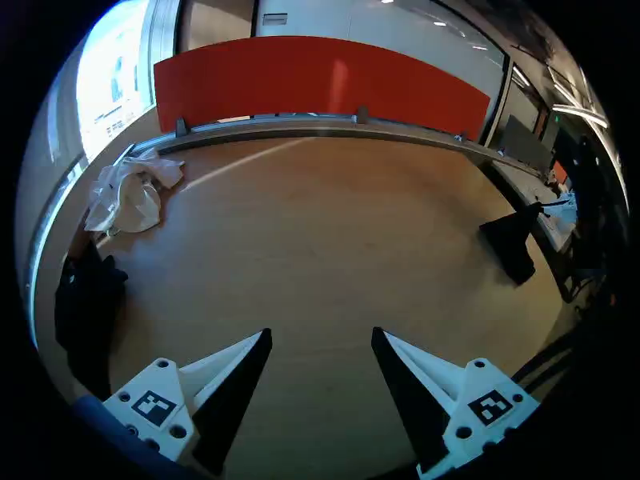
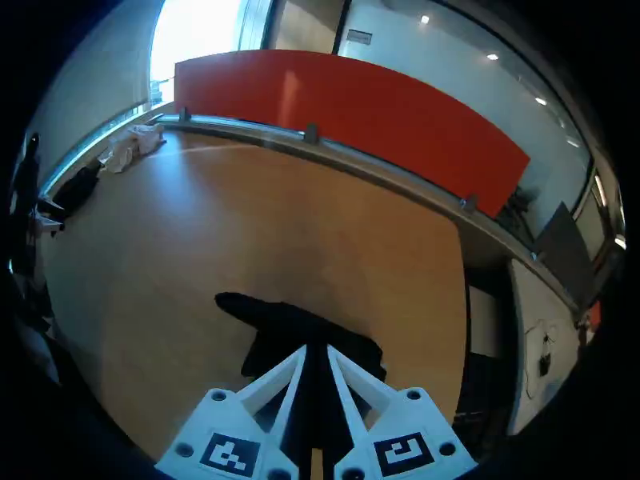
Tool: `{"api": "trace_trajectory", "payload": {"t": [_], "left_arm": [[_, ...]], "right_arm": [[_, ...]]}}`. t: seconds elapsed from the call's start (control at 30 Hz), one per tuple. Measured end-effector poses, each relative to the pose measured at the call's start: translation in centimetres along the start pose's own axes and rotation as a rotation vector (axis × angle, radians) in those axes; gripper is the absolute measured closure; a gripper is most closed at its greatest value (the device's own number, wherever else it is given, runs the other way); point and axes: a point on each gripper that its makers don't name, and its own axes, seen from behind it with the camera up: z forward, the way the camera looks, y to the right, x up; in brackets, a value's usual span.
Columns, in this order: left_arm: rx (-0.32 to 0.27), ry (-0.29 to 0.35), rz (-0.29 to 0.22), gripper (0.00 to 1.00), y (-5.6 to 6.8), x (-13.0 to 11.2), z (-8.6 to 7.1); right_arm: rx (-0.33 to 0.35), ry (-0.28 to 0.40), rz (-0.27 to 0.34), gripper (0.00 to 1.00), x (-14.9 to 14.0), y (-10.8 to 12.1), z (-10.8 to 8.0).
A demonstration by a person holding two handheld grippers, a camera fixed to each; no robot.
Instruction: Fold towel
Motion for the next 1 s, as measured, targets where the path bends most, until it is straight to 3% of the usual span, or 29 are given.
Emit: {"api": "trace_trajectory", "payload": {"t": [0.4, 1.0], "left_arm": [[0.003, -0.006, 0.004, 0.08, -0.4, -0.5, -0.4], [0.009, -0.006, 0.001, 0.08, -0.6, -0.4, -0.5]], "right_arm": [[-0.013, -0.027, 0.022, 0.97, -2.4, 0.4, 0.0], [-0.004, -0.014, 0.011, 0.97, -1.0, 0.4, 0.8]]}}
